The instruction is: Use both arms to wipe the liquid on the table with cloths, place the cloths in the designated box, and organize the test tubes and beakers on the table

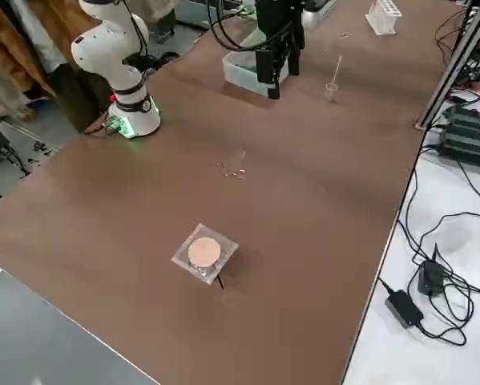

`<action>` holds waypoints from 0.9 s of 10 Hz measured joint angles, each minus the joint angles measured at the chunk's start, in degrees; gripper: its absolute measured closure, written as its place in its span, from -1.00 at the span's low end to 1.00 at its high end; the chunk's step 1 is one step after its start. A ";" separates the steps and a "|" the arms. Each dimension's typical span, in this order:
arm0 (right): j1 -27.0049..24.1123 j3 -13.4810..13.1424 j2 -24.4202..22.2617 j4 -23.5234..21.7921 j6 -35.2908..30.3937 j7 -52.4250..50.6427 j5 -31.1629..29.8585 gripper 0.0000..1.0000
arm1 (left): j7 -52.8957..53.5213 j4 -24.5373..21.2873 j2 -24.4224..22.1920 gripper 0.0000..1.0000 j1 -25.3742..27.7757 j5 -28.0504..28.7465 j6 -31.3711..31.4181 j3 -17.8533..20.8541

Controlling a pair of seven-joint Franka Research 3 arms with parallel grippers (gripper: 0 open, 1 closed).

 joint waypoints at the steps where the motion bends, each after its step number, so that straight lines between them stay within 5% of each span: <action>1: 0.00 0.00 0.00 0.00 -0.01 0.00 0.00 -0.99 | 0.00 -0.06 0.00 -0.96 -0.03 0.00 0.06 0.00; 5: 3.08 0.63 1.18 -0.21 -0.02 -0.07 -0.02 -0.99 | -0.26 -0.49 0.00 -0.96 -0.19 -0.02 -2.09 -2.20; 9: 9.57 0.74 6.59 -0.39 0.29 0.19 -0.29 -0.99 | -5.19 -5.38 0.11 -0.97 -0.55 -0.34 -3.07 -13.90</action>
